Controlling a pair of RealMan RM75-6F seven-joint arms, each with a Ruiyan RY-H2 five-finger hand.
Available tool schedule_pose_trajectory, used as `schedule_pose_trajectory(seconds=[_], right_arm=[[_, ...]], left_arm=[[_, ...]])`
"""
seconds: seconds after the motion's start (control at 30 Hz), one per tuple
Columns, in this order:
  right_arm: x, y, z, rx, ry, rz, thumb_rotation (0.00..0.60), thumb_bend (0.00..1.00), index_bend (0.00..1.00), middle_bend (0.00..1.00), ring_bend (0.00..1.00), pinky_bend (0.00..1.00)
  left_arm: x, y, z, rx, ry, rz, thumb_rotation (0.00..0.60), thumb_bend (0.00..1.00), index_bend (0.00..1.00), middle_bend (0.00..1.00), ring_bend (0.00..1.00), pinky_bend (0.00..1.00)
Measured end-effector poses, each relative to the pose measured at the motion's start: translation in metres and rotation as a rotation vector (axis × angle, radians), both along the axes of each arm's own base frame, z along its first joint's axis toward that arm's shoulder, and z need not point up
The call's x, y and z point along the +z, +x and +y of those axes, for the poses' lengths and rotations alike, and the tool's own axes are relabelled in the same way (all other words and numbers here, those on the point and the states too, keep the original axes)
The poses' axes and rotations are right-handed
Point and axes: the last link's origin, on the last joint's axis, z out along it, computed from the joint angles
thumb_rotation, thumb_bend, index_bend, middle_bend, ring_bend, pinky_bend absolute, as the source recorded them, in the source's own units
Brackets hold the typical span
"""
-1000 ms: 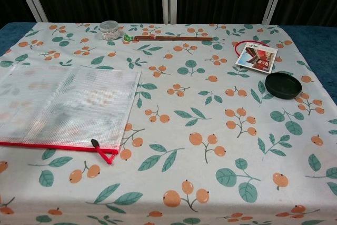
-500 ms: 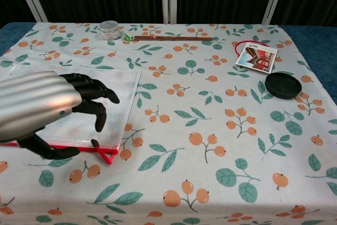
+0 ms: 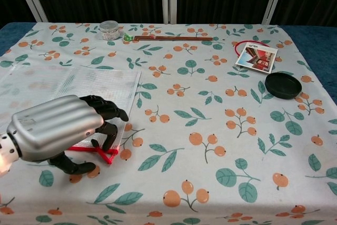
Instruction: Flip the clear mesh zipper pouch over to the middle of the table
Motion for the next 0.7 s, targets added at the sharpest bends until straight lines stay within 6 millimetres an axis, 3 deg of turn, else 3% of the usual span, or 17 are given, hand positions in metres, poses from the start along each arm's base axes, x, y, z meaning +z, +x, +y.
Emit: schedule_pose_trajectory(seconds=[0.7], right_arm=[[0.0016,-0.003,0.0016,-0.01,-0.002,-0.001,0.6,0.19,0.0,0.01,0.0,0.0]], left_arm=[[-0.0109,0.0003,0.003,0.018,-0.004,-0.003,0.6,0.33,0.57,0.16,0.12,0.16]])
